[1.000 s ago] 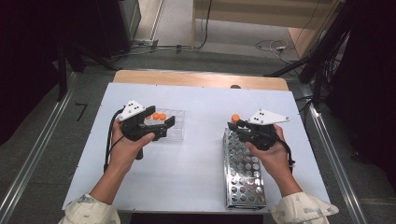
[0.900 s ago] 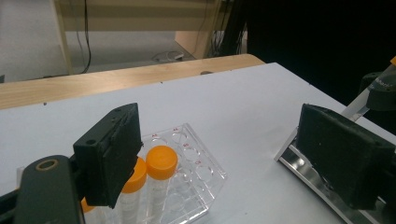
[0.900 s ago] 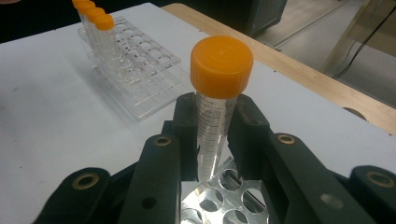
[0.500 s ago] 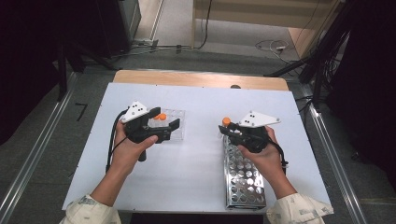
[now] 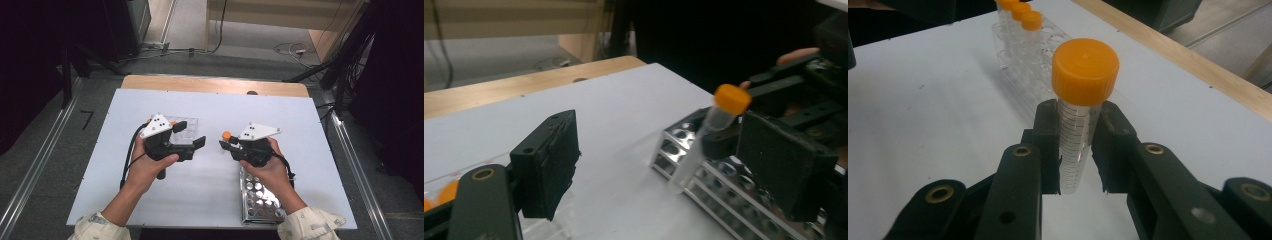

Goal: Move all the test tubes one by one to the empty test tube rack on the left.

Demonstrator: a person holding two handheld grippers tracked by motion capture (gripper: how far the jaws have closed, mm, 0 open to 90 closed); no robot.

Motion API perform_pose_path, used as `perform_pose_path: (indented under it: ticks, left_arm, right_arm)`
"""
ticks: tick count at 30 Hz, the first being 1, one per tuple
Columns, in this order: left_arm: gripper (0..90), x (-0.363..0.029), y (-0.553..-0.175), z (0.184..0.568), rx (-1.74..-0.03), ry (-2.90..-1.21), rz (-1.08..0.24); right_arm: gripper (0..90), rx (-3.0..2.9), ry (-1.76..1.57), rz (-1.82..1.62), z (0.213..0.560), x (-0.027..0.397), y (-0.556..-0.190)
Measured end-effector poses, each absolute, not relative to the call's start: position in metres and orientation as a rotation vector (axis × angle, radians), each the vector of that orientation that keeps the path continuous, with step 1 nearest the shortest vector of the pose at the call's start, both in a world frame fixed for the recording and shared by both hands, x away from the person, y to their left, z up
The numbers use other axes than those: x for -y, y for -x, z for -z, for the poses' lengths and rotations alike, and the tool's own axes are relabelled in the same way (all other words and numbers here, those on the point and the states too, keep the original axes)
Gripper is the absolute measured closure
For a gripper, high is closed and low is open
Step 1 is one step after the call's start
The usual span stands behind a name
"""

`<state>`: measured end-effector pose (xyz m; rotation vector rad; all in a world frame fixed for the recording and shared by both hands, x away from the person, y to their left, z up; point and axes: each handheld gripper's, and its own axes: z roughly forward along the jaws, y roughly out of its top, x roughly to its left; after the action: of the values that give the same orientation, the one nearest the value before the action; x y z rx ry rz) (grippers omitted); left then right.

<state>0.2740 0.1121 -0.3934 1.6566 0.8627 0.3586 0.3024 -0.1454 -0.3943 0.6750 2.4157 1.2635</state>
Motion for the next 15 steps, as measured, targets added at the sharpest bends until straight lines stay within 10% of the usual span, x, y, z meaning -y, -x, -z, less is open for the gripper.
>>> perform_pose_path:
  ticks: [15]
  left_arm:
    - [33.4, -0.093, -0.266, 0.397, -0.761, -1.696, -0.327]
  right_arm:
    - [71.5, -2.518, -0.602, -1.246, 0.403, 0.117, -0.297]
